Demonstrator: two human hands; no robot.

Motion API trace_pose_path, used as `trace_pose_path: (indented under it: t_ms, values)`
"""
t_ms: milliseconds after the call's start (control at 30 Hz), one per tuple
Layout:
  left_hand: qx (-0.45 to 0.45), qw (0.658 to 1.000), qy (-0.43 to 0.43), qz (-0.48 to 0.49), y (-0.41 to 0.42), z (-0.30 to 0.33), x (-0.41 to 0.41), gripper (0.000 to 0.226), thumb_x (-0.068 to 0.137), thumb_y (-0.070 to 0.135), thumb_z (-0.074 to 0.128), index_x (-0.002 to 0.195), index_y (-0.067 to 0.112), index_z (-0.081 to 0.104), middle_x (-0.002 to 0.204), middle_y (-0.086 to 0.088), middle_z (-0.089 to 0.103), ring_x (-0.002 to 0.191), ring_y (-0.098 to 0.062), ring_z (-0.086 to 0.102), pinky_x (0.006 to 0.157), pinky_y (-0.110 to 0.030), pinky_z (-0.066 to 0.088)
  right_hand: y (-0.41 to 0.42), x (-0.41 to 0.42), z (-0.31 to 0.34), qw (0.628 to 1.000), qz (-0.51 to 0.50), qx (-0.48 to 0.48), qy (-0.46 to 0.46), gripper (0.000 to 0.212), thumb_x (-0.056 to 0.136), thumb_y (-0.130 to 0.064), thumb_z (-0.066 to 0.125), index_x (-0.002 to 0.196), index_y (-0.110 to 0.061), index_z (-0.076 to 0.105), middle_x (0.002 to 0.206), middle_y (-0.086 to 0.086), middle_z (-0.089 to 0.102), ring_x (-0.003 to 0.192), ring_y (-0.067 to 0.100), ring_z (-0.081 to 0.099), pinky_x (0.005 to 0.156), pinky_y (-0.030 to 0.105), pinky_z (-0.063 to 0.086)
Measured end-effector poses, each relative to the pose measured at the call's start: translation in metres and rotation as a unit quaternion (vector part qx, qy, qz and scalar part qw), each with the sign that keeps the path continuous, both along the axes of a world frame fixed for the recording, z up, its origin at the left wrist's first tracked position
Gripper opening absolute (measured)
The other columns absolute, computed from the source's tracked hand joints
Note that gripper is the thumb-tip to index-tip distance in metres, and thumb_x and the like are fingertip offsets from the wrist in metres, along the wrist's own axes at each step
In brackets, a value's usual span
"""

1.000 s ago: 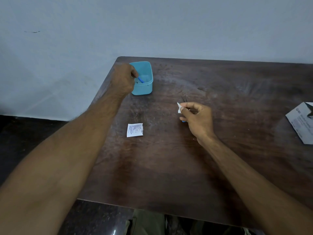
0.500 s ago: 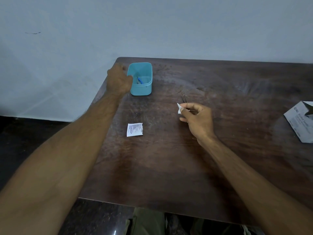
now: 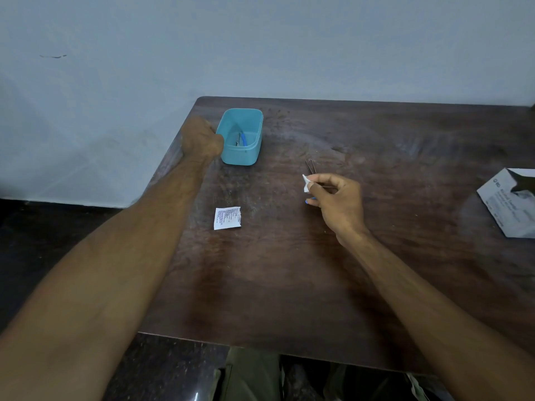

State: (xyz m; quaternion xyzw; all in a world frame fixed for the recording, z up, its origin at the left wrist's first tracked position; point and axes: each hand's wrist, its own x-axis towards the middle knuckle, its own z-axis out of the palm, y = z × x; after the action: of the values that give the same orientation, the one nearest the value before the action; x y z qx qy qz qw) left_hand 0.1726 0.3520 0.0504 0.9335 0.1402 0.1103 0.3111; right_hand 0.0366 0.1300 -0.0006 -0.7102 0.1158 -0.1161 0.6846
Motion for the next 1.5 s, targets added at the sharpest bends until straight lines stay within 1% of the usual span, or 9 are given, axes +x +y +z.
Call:
trace_pose_path:
  t_ms: [67,133,267,367,467,567,733,1000,1500]
  values:
    - [0.009,1.000,0.004,-0.005,0.000,0.002,-0.001,0.006,0.083,0.004,0.064,0.084,0.007,0.069,0.094,-0.012,0.067,0.092,-0.023,0.065,0.070,-0.030,0.049,-0.001,0.000,0.001,1.000,-0.001,-0.003,-0.001,0.012,0.087,-0.003,0.064,0.092,-0.008,0.073,0.081,0.008,0.070,0.075,0.013,0.066,0.062,0.020,0.057]
    - [0.020,1.000,0.002,-0.002,0.002,0.001,0.001,0.029,0.081,0.001,0.062,0.061,0.018,0.052,0.083,-0.006,0.059,0.081,-0.020,0.061,0.069,-0.031,0.049,-0.003,-0.001,0.001,1.000,-0.004,-0.005,-0.001,0.013,0.086,-0.002,0.063,0.092,-0.007,0.073,0.082,0.009,0.070,0.076,0.018,0.067,0.061,0.019,0.057]
    - [0.006,1.000,-0.004,0.000,0.001,0.002,-0.001,0.037,0.082,0.002,0.062,0.056,0.020,0.042,0.079,-0.004,0.055,0.076,-0.017,0.056,0.066,-0.030,0.046,-0.007,-0.003,0.002,1.000,-0.008,0.001,0.004,0.011,0.086,-0.003,0.064,0.092,-0.006,0.073,0.081,0.011,0.069,0.067,0.013,0.069,0.059,0.019,0.057]
    - [-0.019,0.999,-0.030,0.009,-0.002,0.004,-0.010,0.010,0.087,0.013,0.059,0.077,0.013,0.061,0.089,-0.006,0.061,0.083,-0.018,0.058,0.068,-0.029,0.045,-0.012,-0.005,0.005,1.000,-0.008,0.000,0.007,0.013,0.086,-0.004,0.063,0.086,-0.013,0.072,0.079,0.008,0.070,0.061,0.006,0.068,0.066,0.026,0.058]
    - [0.006,0.992,-0.130,0.004,-0.009,0.003,-0.029,0.032,0.090,0.020,0.055,0.120,0.010,0.059,0.121,-0.008,0.060,0.110,-0.022,0.057,0.083,-0.029,0.044,-0.020,-0.005,0.009,1.000,-0.029,0.008,0.002,0.016,0.086,-0.002,0.062,0.085,-0.014,0.072,0.074,0.003,0.070,0.065,0.009,0.067,0.061,0.022,0.058]
    - [-0.027,0.971,-0.219,-0.090,-0.039,-0.007,-0.066,0.028,0.088,0.020,0.056,0.115,0.012,0.060,0.107,-0.005,0.064,0.096,-0.019,0.061,0.082,-0.028,0.047,-0.031,-0.006,0.009,0.999,-0.051,0.016,0.002,0.016,0.086,0.000,0.061,0.088,-0.012,0.072,0.072,-0.001,0.068,0.059,0.001,0.064,0.054,0.016,0.054]
    - [-0.044,0.967,-0.137,-0.209,-0.100,-0.046,-0.125,0.013,0.086,0.022,0.061,0.098,0.021,0.066,0.091,0.008,0.068,0.078,-0.007,0.060,0.074,-0.025,0.049,-0.043,-0.017,0.003,0.998,-0.066,0.014,0.017,0.016,0.087,-0.003,0.061,0.088,-0.015,0.071,0.075,-0.002,0.069,0.066,0.006,0.064,0.056,0.017,0.053]
    - [-0.004,0.984,0.000,-0.176,-0.139,-0.059,-0.129,0.023,0.086,0.034,0.064,0.105,0.020,0.064,0.105,-0.002,0.069,0.099,-0.022,0.063,0.086,-0.040,0.053,-0.058,-0.037,0.002,0.997,-0.082,0.001,0.008,0.013,0.086,-0.004,0.063,0.091,-0.012,0.072,0.077,-0.001,0.068,0.068,0.005,0.065,0.055,0.016,0.053]
    - [0.005,0.976,0.070,-0.207,-0.137,-0.048,-0.126,0.004,0.084,0.016,0.071,0.082,0.016,0.074,0.085,-0.001,0.072,0.078,-0.012,0.063,0.070,-0.028,0.049,-0.069,-0.059,0.001,0.996,-0.086,-0.006,0.013,0.014,0.087,-0.005,0.063,0.092,-0.013,0.073,0.085,0.000,0.071,0.077,0.008,0.068,0.057,0.016,0.053]
